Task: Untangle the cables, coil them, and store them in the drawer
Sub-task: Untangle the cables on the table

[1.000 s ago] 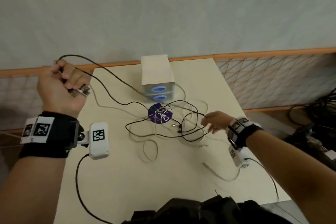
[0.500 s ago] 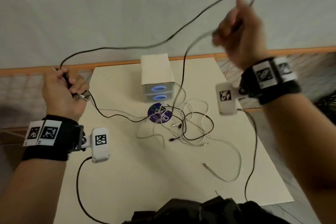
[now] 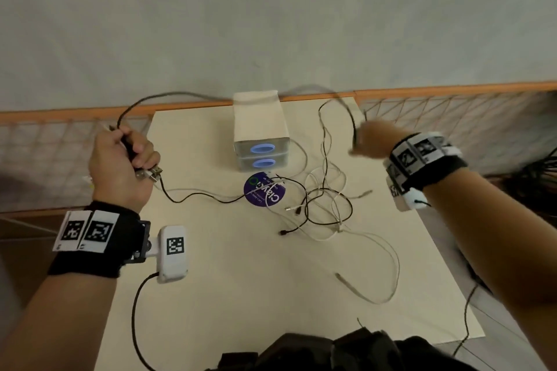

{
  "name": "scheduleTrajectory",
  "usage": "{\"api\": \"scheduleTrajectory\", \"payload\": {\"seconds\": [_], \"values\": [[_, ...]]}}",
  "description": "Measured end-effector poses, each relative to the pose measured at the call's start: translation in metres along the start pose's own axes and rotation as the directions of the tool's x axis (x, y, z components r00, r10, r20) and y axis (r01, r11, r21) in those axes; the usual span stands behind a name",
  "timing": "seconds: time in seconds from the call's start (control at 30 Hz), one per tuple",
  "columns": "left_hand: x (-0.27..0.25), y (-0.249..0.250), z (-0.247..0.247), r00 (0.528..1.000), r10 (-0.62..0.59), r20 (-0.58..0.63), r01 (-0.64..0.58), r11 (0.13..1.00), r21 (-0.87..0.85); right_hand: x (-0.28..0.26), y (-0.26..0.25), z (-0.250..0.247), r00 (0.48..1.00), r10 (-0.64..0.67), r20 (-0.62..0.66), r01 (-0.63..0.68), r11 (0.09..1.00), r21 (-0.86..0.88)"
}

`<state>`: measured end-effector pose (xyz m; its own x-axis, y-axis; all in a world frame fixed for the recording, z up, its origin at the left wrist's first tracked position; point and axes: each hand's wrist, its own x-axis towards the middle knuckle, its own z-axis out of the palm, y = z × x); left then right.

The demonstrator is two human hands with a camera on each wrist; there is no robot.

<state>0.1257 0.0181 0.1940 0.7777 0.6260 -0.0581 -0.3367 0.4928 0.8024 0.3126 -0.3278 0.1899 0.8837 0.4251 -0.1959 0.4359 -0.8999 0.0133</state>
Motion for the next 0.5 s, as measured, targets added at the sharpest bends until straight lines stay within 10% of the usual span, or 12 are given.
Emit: {"api": "scheduleTrajectory", "payload": {"seconds": [0.1, 0.23, 0.37, 0.5], "values": [[-0.005, -0.006, 0.004, 0.999, -0.029, 0.020, 0.028, 0.999, 0.042, -0.008, -0.011, 0.043, 0.909, 0.096, 0.405, -0.055, 0.992, -0.112], [-0.012, -0.018, 0.010, 0.991, -0.100, 0.092, 0.088, 0.989, 0.121, -0.025, -0.059, 0.066, 0.953, -0.022, 0.303, 0.058, 0.993, -0.108], [-0.017, -0.028, 0.015, 0.966, -0.221, 0.134, 0.190, 0.958, 0.215, -0.025, -0.119, 0.100, 0.747, -0.298, 0.595, 0.050, 0.917, 0.397], [-0.025, -0.032, 0.015, 0.946, -0.280, 0.164, 0.193, 0.892, 0.409, 0.011, -0.128, 0.146, 0.887, -0.275, 0.372, 0.189, 0.949, 0.252]]}}
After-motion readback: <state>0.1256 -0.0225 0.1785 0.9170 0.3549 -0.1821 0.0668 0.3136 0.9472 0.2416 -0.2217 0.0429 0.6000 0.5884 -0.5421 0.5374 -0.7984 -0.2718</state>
